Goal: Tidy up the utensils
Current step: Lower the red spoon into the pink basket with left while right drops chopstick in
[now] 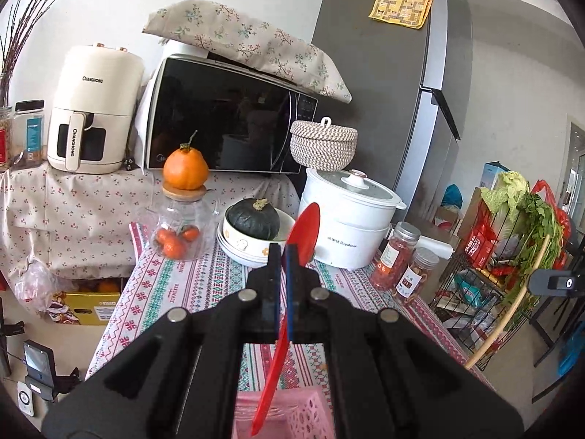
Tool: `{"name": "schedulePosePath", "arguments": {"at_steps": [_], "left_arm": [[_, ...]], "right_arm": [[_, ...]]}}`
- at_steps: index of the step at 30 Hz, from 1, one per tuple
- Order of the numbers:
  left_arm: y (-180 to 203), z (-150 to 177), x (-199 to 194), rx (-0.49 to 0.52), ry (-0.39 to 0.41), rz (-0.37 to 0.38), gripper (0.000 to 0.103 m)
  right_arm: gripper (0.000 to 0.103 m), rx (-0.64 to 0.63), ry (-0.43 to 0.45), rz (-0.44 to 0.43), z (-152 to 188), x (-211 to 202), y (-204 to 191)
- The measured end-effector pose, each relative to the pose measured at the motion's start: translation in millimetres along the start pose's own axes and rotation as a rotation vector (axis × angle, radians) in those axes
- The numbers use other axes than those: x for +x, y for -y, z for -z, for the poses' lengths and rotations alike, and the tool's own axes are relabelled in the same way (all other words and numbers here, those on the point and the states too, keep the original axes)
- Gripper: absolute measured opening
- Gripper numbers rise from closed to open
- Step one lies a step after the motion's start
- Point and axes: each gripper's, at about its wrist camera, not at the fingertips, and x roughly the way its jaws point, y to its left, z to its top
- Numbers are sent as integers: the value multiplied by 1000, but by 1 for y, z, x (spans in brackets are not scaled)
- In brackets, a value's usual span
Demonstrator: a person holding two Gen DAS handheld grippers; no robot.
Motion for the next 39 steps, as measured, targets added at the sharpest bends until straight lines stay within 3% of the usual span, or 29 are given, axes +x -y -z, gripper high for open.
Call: {"name": "schedulePosePath", "arguments": {"at_steps": [4, 7, 12, 14, 20, 25, 39], "left_arm": [[-6, 9, 3, -26, -84, -10, 5], [-7, 12, 1, -52, -152, -17, 23], [-7, 2, -17, -61, -220, -51, 40], [-7, -3, -26, -58, -255, -76, 52], [-21, -2, -51, -45, -359, -166, 76], [-39, 10, -56, -64, -404, -216, 79], [-32, 22, -47, -11, -499, -174, 80]], "right_arm": [[5, -15, 19, -3, -2, -6, -7], [5, -23, 38, -17, -7, -13, -12], [5, -29, 92, -59, -19, -28, -24], [5, -29, 113, -82, -24, -32, -30], [5, -23, 144, -150, -31, -26, -46], [5, -13, 129, -179, -28, 0, -54], [6, 40, -28, -167, -2, 99, -49]]}}
